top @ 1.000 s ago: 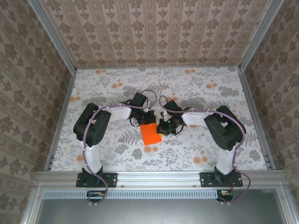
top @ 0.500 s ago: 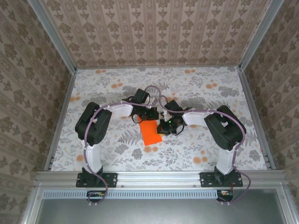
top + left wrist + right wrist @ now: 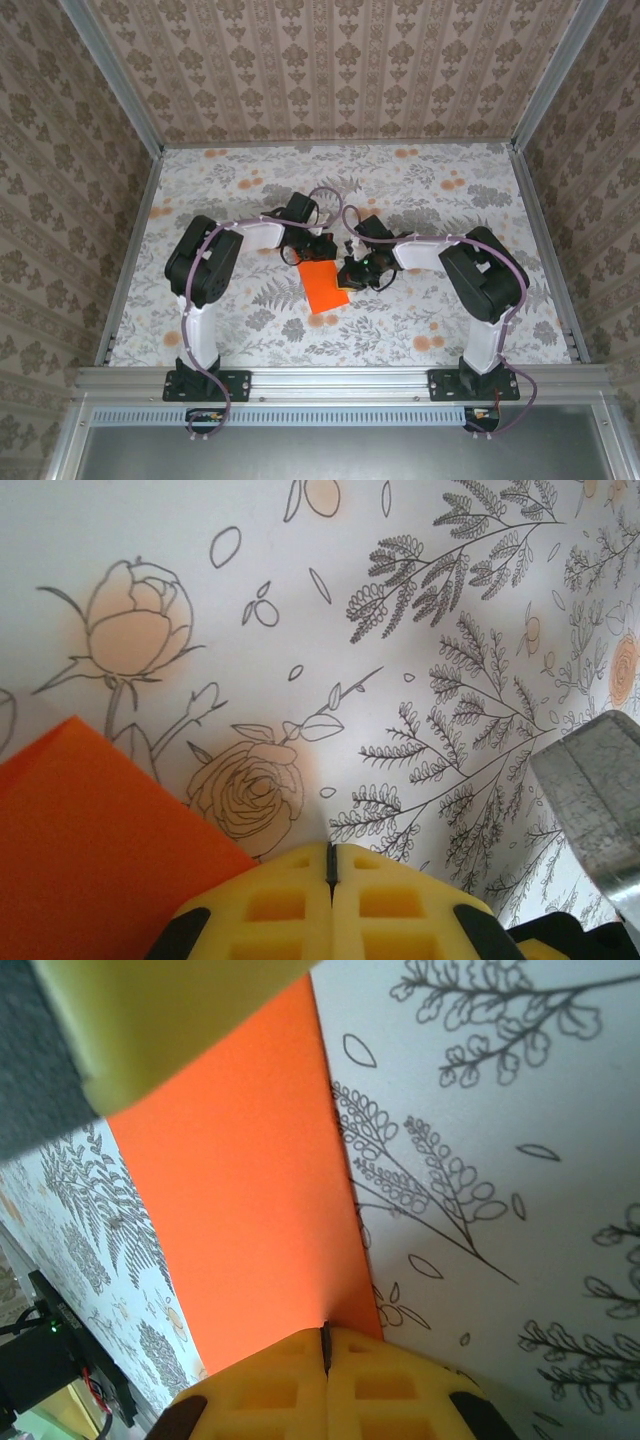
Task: Fold a paper plane with a square sheet of paper (pick it up from the middle)
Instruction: First fold the square sheet of paper in half at the center of the table, then rotate the paper at the center of the table.
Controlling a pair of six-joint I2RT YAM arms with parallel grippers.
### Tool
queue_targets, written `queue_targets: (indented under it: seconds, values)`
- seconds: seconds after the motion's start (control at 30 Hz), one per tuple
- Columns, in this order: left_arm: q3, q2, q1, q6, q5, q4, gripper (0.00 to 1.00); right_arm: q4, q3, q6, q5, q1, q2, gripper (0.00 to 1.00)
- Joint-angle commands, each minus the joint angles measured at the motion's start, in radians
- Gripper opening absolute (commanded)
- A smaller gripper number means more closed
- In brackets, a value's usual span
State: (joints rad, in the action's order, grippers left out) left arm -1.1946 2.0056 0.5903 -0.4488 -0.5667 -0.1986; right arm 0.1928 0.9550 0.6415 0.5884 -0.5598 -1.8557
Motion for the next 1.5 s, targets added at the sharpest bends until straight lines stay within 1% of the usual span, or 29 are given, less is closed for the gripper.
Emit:
queue_targets:
  seconds: [0.0, 0.2, 0.47, 0.5, 0.6, 0.83, 1.0, 1.07, 1.17, 1.23, 1.33, 1.4, 1.47]
  values:
    - [-0.029, 0.043, -0.051, 0.065, 0.066, -0.064, 0.0, 0.154, -0.068, -0.032, -0.03, 0.001, -0.011, 0.0]
    - [-0.046, 0.067, -0.099, 0.084, 0.049, -0.067, 0.0, 0.142, -0.098, -0.025, -0.018, 0.001, 0.0, 0.0]
    - [-0.059, 0.076, -0.127, 0.094, 0.047, -0.068, 0.0, 0.129, -0.114, -0.013, -0.015, 0.001, 0.007, 0.0]
    - [-0.056, 0.076, -0.156, 0.096, 0.046, -0.064, 0.0, 0.131, -0.115, -0.014, -0.015, 0.001, 0.008, 0.0]
    - [-0.05, 0.078, -0.174, 0.096, 0.039, -0.052, 0.0, 0.13, -0.116, -0.014, -0.013, 0.001, 0.009, 0.0]
    - [-0.071, 0.087, -0.197, 0.099, 0.022, -0.035, 0.0, 0.127, -0.119, -0.009, -0.012, 0.001, 0.018, 0.0]
    - [-0.099, 0.066, -0.209, 0.091, 0.024, -0.059, 0.0, 0.131, -0.102, -0.002, -0.019, 0.001, 0.035, 0.0]
    - [-0.109, 0.041, -0.222, 0.072, 0.036, -0.074, 0.06, 0.137, -0.077, 0.008, -0.037, 0.001, 0.046, 0.0]
    - [-0.095, -0.022, -0.263, 0.034, 0.056, -0.069, 0.18, 0.14, -0.036, 0.028, -0.083, 0.0, 0.081, 0.0]
    - [-0.068, -0.077, -0.29, 0.01, 0.076, -0.063, 0.27, 0.142, -0.002, 0.036, -0.109, -0.005, 0.098, 0.03]
    - [-0.017, -0.171, -0.327, -0.025, 0.109, -0.065, 0.41, 0.145, 0.069, 0.031, -0.141, -0.027, 0.099, 0.11]
    - [0.027, -0.245, -0.345, -0.055, 0.157, -0.076, 0.52, 0.165, 0.127, 0.011, -0.185, -0.058, 0.081, 0.22]
    - [0.081, -0.323, -0.358, -0.08, 0.211, -0.085, 0.62, 0.193, 0.186, -0.011, -0.235, -0.09, 0.046, 0.29]
